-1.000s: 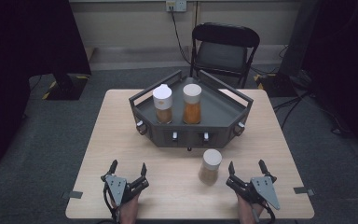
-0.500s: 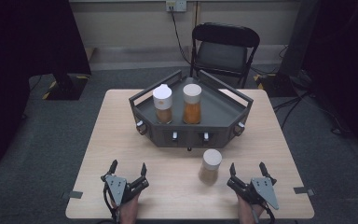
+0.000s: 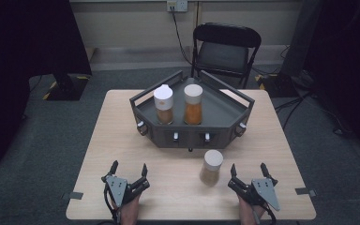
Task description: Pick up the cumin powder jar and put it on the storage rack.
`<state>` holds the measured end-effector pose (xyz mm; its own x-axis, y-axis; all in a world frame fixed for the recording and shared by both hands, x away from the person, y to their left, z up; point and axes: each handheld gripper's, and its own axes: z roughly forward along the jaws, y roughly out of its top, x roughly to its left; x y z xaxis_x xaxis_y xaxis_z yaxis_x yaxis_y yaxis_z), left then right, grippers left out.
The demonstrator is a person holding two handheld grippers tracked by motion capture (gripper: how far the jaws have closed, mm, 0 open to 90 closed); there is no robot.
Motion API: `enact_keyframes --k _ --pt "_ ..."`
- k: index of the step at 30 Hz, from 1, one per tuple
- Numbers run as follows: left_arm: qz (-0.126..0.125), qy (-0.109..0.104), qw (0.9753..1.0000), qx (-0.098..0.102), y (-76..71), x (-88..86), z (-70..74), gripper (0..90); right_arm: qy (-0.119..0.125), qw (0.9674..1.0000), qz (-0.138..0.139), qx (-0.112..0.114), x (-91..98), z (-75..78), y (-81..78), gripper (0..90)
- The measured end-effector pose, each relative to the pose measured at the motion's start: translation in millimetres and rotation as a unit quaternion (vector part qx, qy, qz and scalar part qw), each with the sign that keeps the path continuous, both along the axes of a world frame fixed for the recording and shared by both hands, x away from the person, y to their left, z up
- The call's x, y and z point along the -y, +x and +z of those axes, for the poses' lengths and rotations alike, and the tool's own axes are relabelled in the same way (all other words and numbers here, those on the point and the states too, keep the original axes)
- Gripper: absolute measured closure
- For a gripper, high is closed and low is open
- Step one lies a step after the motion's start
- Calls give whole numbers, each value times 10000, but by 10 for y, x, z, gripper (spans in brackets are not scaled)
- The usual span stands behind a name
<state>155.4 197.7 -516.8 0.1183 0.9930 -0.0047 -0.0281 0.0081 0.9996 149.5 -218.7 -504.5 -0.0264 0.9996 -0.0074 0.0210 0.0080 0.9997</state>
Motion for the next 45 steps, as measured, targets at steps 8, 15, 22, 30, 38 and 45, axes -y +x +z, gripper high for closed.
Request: enact_keyframes --k 8,15,22,30,38,45 --pt "-2 0 10000 1 0 0 0 6 61 9999 81 -20 19 43 -18 2" --pt "-1 -1 10000 1 0 0 0 6 116 9997 199 66 23 125 -48 0" --pt "0 -1 10000 1 0 0 0 6 247 9988 424 90 53 216 -49 0" --pt "1 1 10000 1 0 0 0 7 282 9979 560 180 59 385 -79 0" --pt "2 2 10000 1 0 0 0 7 284 9966 752 188 36 508 -97 0" --pt "2 1 10000 2 0 0 -1 7 293 9951 928 162 -4 561 -75 5"
